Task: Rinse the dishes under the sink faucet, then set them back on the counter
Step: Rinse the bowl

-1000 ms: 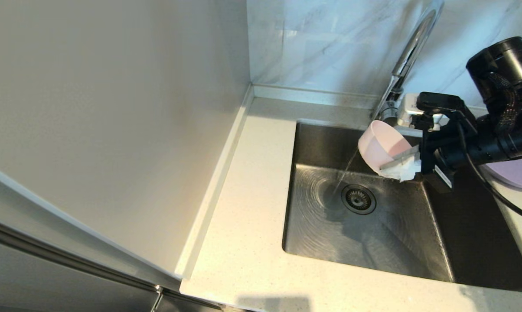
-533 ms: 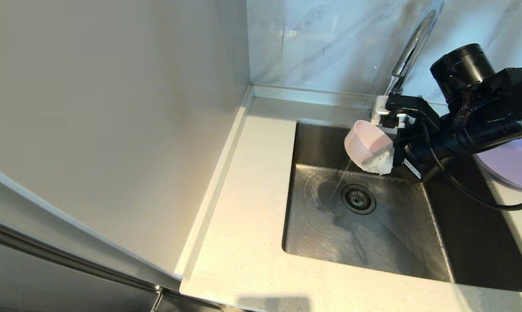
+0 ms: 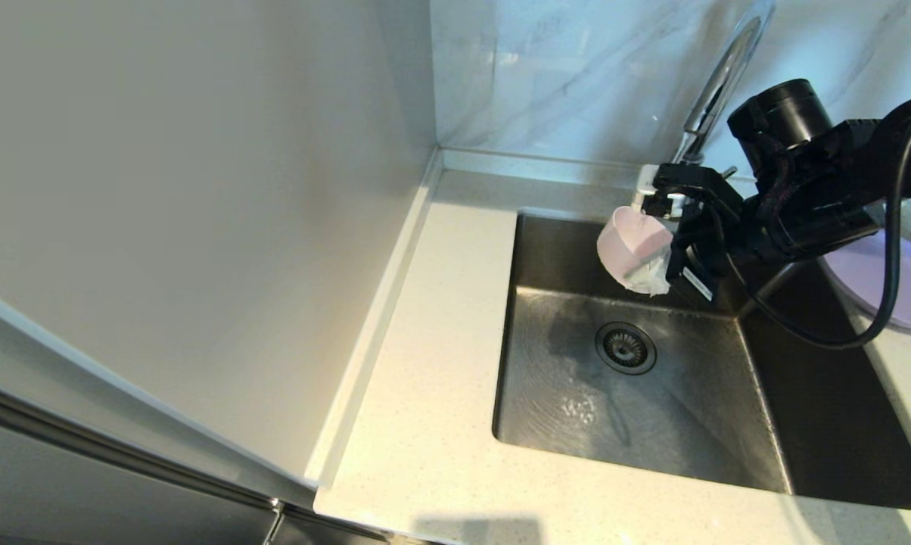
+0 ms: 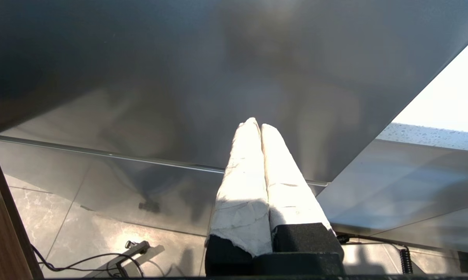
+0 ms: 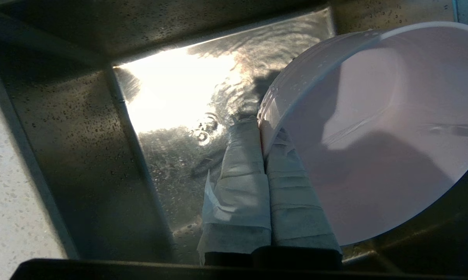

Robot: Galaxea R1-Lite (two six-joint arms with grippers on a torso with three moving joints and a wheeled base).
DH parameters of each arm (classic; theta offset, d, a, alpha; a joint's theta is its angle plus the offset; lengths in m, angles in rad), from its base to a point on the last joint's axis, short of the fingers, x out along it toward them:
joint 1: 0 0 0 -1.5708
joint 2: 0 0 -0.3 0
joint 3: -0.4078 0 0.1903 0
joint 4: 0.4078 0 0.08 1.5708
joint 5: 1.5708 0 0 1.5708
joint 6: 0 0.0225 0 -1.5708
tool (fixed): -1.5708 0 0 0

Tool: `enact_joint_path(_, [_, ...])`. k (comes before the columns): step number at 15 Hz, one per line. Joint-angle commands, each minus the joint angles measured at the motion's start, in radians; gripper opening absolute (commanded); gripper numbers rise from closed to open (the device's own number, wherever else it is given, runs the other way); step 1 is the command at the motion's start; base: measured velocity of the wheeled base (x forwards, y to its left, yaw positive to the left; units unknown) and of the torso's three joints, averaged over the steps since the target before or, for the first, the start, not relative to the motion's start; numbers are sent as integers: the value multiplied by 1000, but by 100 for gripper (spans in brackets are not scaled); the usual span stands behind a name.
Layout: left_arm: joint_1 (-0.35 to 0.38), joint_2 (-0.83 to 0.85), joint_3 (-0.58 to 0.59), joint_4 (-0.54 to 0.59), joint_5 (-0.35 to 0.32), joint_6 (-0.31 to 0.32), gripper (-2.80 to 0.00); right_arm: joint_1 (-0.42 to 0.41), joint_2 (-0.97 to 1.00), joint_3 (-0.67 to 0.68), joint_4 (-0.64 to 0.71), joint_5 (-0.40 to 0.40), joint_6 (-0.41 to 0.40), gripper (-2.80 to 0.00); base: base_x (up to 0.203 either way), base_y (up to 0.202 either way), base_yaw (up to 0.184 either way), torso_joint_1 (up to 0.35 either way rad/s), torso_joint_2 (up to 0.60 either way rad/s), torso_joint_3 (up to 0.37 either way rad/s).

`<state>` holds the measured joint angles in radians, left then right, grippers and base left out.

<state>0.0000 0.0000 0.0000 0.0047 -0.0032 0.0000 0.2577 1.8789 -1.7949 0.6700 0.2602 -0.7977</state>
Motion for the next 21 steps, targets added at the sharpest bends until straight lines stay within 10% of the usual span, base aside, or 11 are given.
enact_joint_path(1, [0,0,0,0,0,0,-280,0,9,-12,3,-6,-5,-280,0,0,0,0,0,0])
enact_joint_path(15, [0,0,0,0,-1,0,-280,-139,-100,76,6,-63,66,-280,0,0,0,0,0,0])
enact_joint_path(21, [0,0,0,0,-1,0,-280,-171,-218,171,4,265,431,-280,0,0,0,0,0,0])
